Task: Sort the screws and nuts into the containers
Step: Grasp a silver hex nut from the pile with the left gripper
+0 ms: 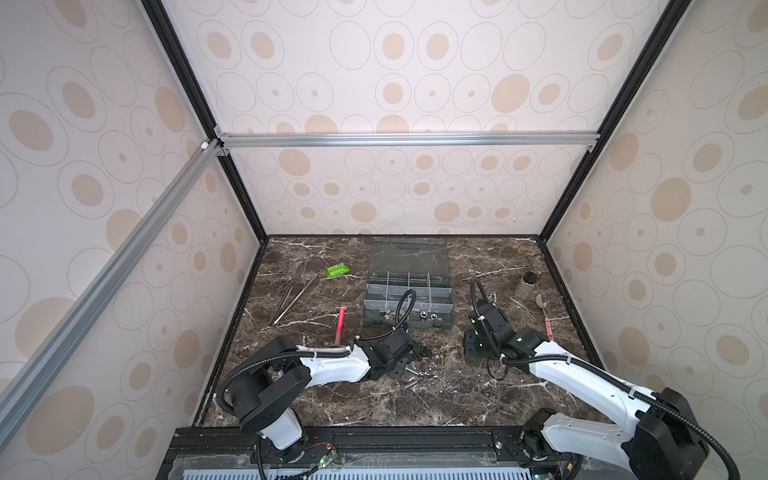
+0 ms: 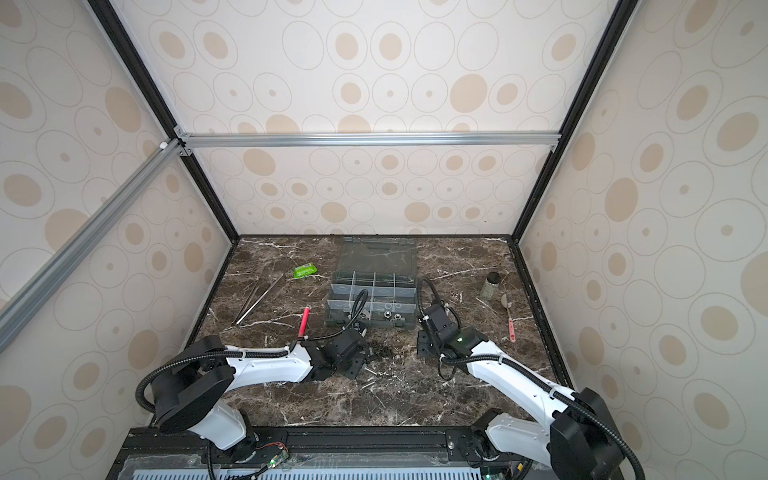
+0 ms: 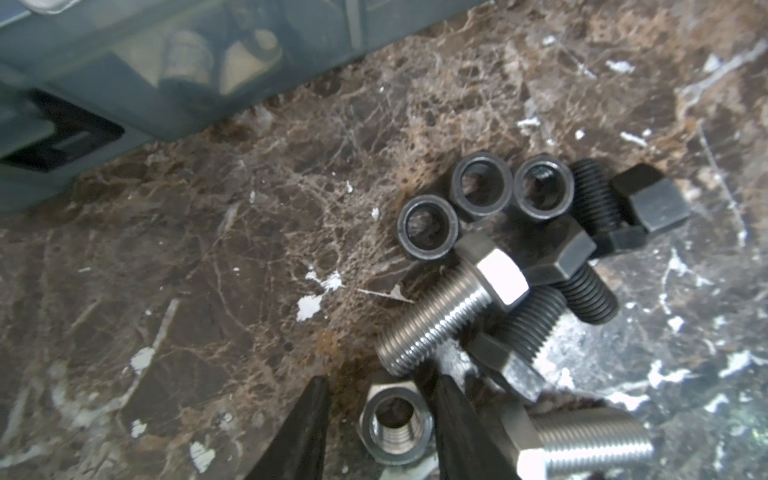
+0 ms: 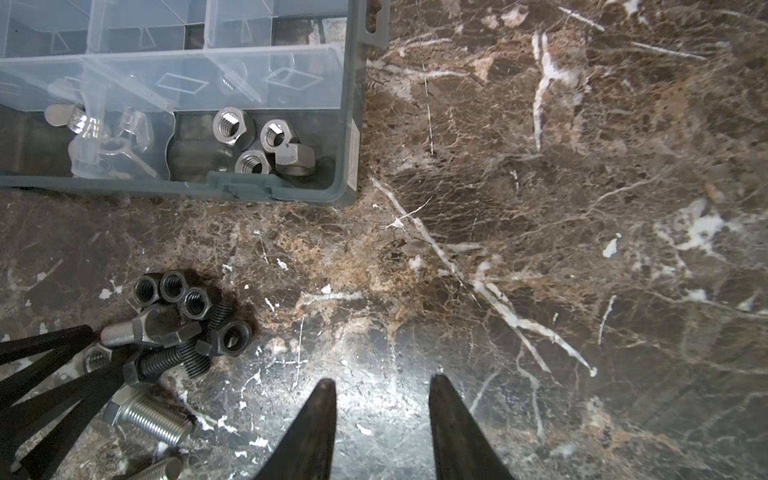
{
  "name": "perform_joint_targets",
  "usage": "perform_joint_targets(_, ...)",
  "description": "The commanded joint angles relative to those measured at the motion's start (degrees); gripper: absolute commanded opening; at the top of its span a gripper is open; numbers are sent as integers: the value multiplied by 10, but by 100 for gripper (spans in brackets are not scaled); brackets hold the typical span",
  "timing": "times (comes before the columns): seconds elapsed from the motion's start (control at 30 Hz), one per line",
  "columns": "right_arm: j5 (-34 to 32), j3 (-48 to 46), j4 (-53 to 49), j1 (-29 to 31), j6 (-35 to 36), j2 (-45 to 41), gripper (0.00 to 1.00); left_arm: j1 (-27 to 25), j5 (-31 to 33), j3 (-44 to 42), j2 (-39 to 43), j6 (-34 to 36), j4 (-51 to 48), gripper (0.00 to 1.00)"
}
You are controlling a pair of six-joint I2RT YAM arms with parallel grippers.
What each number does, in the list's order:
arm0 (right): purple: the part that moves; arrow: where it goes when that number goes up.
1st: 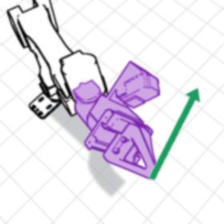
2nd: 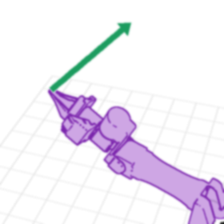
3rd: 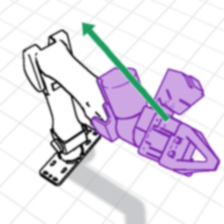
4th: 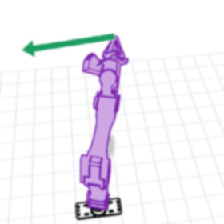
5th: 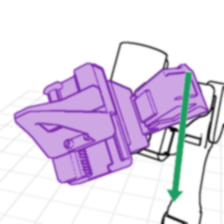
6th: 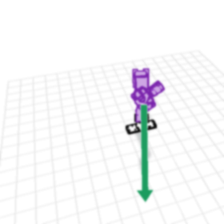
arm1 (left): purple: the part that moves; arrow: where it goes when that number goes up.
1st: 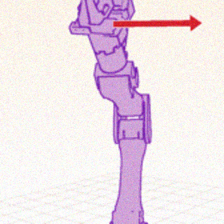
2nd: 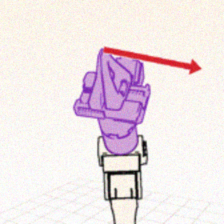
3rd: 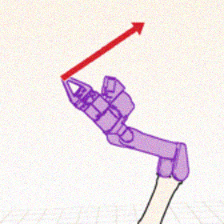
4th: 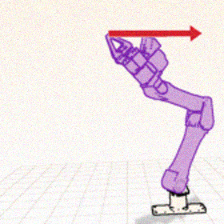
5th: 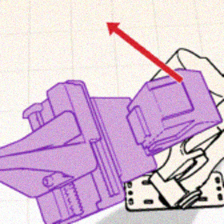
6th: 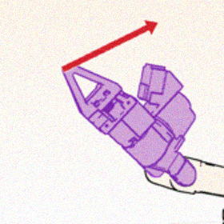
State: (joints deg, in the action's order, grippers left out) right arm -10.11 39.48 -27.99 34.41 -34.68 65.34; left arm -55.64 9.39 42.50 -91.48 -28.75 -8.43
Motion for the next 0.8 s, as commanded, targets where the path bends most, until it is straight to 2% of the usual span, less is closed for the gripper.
perform_joint_targets(0.0, -1, -11, 1, -3, -11, -5, 40, -6, 12, 23, -12, 34, -25, 42)
perform_joint_targets(0.33, 2, -22, 4, -3, -18, -12, 40, -6, 16, 41, -30, 76, -39, 40)
perform_joint_targets(0.77, -1, -27, 1, -2, -22, -21, 40, -6, -30, 27, -20, 119, -38, 38)
